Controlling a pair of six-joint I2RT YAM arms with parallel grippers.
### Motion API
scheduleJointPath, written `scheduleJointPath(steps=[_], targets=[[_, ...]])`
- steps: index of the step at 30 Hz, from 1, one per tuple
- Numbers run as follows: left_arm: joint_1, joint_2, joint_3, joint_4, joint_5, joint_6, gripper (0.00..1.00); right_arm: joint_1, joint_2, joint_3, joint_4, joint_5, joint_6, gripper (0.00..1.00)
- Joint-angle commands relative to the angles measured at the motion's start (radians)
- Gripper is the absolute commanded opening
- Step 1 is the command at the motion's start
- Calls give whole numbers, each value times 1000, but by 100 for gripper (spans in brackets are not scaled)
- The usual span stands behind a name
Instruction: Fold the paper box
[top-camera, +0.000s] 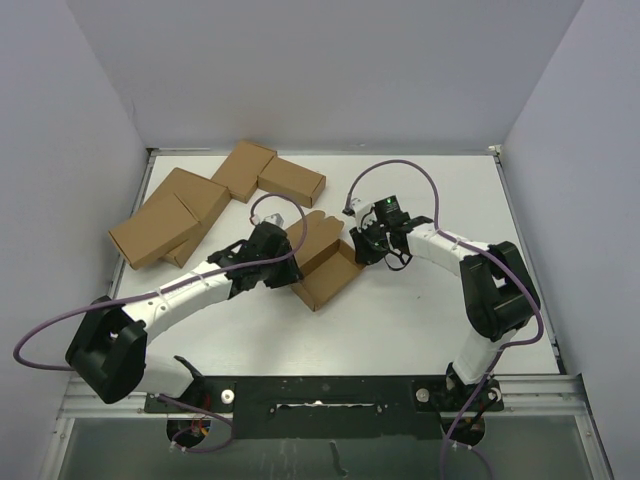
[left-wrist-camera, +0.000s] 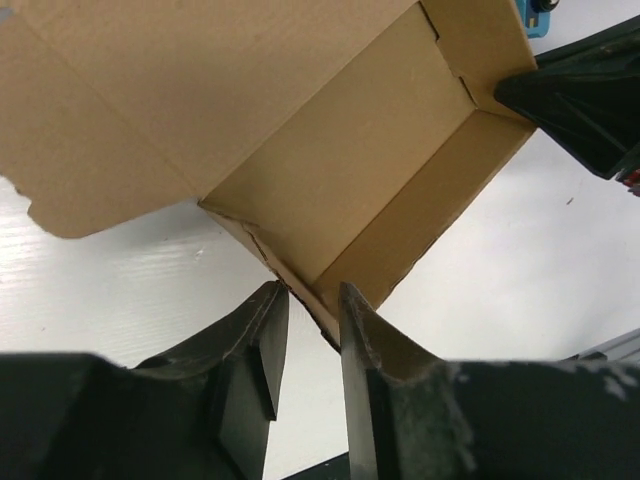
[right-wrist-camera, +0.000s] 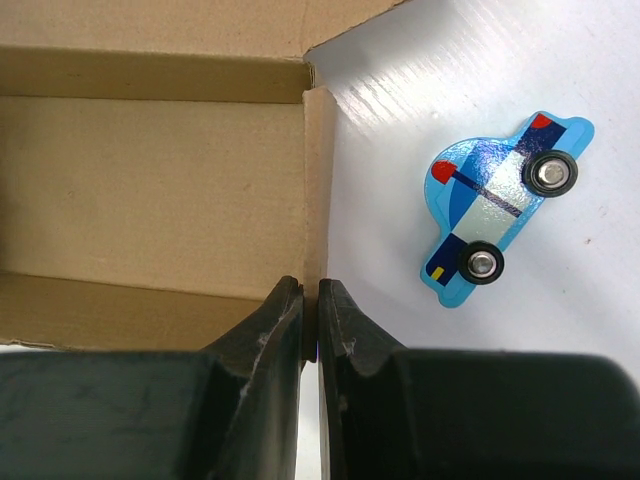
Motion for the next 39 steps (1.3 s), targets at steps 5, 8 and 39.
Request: scheduleJointPath(steps=[5, 8, 39], targets=[[0, -55, -34, 49, 30, -12, 42, 20, -19, -2, -4, -30, 19, 0], [-1, -87, -55, 41, 23, -21, 43, 19, -17, -1, -5, -30, 20, 0], [-9, -684, -463, 286, 88, -47, 76, -25, -8, -2, -5, -78, 76, 0]])
